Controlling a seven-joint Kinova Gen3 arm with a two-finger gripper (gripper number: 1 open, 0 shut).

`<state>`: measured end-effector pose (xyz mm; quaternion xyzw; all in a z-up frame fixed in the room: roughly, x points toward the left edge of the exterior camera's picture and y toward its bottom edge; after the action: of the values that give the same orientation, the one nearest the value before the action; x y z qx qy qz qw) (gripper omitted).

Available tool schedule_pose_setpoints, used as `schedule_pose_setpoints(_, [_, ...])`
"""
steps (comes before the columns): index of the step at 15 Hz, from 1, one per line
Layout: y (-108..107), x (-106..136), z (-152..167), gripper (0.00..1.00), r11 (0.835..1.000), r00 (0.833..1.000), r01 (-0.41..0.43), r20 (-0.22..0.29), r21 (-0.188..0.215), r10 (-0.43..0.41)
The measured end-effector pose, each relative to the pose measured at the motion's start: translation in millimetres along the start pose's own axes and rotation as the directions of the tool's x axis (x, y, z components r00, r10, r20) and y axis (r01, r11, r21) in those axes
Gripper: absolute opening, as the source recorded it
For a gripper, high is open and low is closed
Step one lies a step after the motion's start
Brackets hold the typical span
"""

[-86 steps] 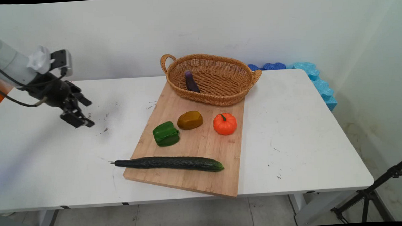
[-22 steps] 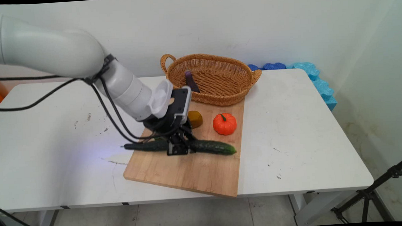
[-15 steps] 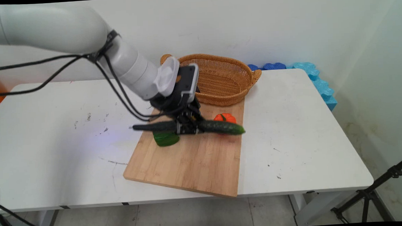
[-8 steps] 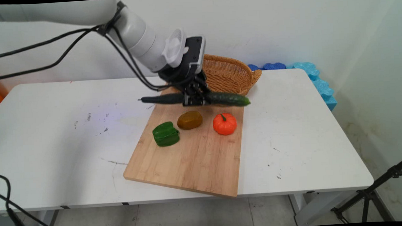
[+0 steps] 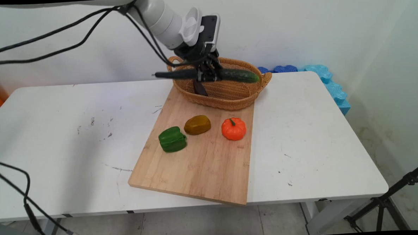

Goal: Place the picked object in the vegetable basket

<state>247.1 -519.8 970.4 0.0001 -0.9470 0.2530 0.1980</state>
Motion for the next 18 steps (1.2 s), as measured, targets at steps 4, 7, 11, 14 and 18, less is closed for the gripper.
schedule_pose_setpoints(4, [-33, -8, 20, 0.0, 0.998, 0.998, -0.057, 0.019, 0.036, 0.056])
schedule_pose_setpoints(7, [-52, -14, 39, 0.0, 0.994, 0.995, -0.1, 0.034, 0.05, 0.099])
schedule_pose_setpoints(11, [-71, -25, 65, 0.0, 0.987, 0.987, -0.151, 0.056, 0.054, 0.148])
schedule_pose_setpoints(14, [-82, -32, 84, 0.0, 0.983, 0.982, -0.178, 0.068, 0.051, 0.175])
schedule_pose_setpoints(18, [-90, -41, 105, 0.0, 0.979, 0.977, -0.201, 0.078, 0.041, 0.197])
